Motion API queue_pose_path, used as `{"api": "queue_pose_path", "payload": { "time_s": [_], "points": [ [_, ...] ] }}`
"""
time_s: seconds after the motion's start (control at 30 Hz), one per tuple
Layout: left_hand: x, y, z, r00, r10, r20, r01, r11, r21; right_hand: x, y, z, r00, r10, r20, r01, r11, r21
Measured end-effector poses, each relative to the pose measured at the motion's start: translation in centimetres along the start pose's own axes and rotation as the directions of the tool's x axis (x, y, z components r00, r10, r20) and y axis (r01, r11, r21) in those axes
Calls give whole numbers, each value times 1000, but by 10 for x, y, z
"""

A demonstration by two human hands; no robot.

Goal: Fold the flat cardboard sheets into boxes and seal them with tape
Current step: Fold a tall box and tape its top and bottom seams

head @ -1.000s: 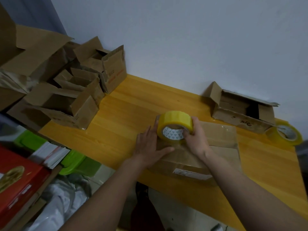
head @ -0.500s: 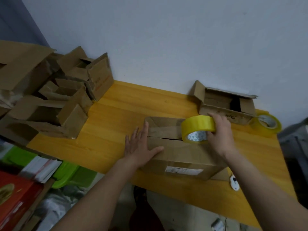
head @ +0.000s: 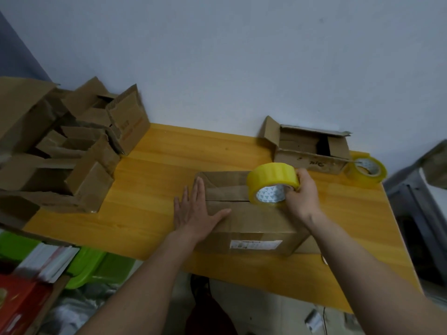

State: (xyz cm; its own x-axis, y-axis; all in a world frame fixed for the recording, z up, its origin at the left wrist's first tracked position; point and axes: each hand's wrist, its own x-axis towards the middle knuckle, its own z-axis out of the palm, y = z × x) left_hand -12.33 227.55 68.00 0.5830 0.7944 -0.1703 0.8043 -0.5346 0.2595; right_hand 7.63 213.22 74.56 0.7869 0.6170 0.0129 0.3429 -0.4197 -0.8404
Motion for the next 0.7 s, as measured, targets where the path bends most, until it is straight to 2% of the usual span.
{"api": "queue_pose_path", "payload": {
  "time_s": [0.1,0.17,0.23,0.3,0.37,0.43,0.47,0.53,0.63,0.7],
  "points": [
    [0,-4,-1,1000,-19,-3,19,1000,-20,-2,4,-26,983,-170,-73,144,950,-276],
    [-1,-2,-2,1000,-25,-6,25,999,-33,7,14,-47,955,-235,-181,138,892,-431],
    [-2,4,-2,1000,-18,-6,18,999,-39,15,25,-58,933,-145,-329,17,933,-361],
    [-2,9,-1,1000,-16,-2,16,999,-45,17,34,-52,908,70,-413,-135,982,-131],
    [-2,10,-1,1000,-13,-6,13,999,-38,14,41,-44,899,272,-343,-231,961,154],
    [-2,9,-2,1000,-8,-11,8,1000,-24,10,44,-43,911,360,-202,-284,902,327],
    [-2,9,-2,1000,-8,-10,7,1000,-23,9,46,-45,922,357,-150,-289,892,349],
    [-3,10,-2,1000,-11,-8,11,1000,-23,11,47,-52,949,285,-136,-239,929,281],
    [-3,8,-4,1000,-19,-10,19,1000,-2,18,48,-64,967,140,-214,-129,989,67],
    [-3,7,-4,999,-32,-10,32,999,5,24,55,-76,946,128,-299,-150,987,-52]
  ]
}}
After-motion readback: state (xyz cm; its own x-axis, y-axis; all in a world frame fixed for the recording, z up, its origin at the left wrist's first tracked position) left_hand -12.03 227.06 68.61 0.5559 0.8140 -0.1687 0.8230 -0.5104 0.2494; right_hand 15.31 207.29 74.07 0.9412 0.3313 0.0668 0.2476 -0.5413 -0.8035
